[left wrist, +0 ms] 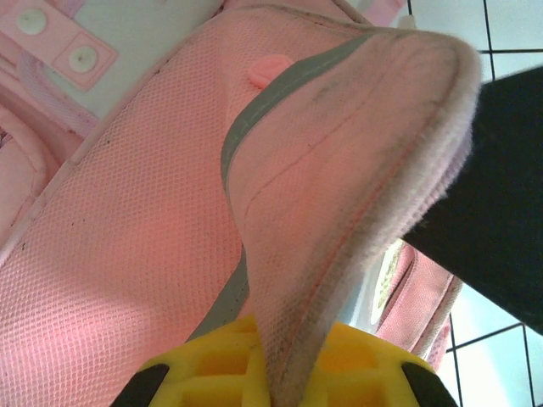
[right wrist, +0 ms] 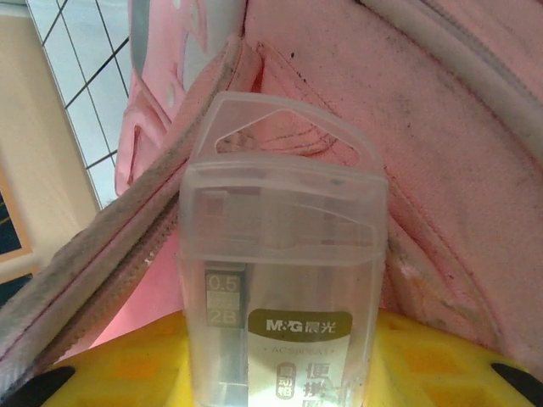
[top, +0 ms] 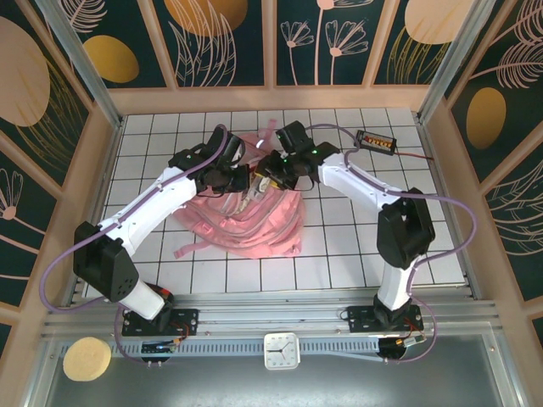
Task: Pack books, pencil case, and school supplies into a backpack
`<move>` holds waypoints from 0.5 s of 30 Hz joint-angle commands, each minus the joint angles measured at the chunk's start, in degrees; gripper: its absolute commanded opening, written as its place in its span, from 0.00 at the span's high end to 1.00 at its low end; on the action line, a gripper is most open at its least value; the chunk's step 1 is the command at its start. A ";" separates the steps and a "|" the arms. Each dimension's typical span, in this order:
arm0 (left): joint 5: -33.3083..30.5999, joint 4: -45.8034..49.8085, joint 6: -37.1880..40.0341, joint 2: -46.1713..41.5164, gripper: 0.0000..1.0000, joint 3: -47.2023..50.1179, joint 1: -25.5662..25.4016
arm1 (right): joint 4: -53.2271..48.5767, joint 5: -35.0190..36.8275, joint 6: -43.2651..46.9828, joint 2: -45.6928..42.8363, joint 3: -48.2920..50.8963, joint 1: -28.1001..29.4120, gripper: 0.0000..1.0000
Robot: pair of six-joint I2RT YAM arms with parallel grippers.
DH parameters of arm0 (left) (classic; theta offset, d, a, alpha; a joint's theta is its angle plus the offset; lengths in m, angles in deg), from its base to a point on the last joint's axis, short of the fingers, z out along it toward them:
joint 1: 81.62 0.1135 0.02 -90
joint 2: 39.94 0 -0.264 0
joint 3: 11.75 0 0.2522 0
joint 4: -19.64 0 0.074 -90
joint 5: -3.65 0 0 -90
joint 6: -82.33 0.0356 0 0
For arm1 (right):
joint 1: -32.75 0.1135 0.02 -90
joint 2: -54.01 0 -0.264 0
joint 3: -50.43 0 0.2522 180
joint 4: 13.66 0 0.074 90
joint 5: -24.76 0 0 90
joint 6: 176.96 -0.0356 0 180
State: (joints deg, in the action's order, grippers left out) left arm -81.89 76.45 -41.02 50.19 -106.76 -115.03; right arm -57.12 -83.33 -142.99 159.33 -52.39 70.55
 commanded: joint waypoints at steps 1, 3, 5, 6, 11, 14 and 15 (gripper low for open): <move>3.75 -5.01 -1.88 -3.90 1.00 -0.01 -0.89 | 6.21 -3.37 -3.20 2.63 -2.34 2.08 0.47; 3.62 -5.31 -1.90 -3.93 1.00 0.45 -0.86 | 8.25 -4.58 -4.46 2.84 -1.12 2.31 0.29; 3.62 -5.44 -1.92 -3.86 1.00 0.72 -0.85 | 10.75 -4.55 -4.74 1.25 1.31 2.41 0.20; 3.64 -5.57 -1.78 -3.77 1.00 0.88 -0.86 | 12.19 -4.46 -5.04 -0.14 3.28 2.36 0.17; 3.79 -5.93 -1.52 -3.30 1.00 1.23 -0.80 | 11.91 -5.71 -3.30 -5.89 9.06 1.10 0.16; 3.53 -5.81 -1.09 -3.35 1.00 1.81 -0.80 | 9.41 -3.54 -1.70 -9.92 11.55 0.25 0.17; 3.45 -5.78 -1.02 -3.50 1.00 2.01 -0.81 | 9.13 -2.85 -1.47 -11.14 12.61 -0.10 0.18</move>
State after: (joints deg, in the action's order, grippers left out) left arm -81.95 75.51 -42.44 49.29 -105.06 -115.00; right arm -47.35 -86.39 -145.83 153.03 -41.70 71.18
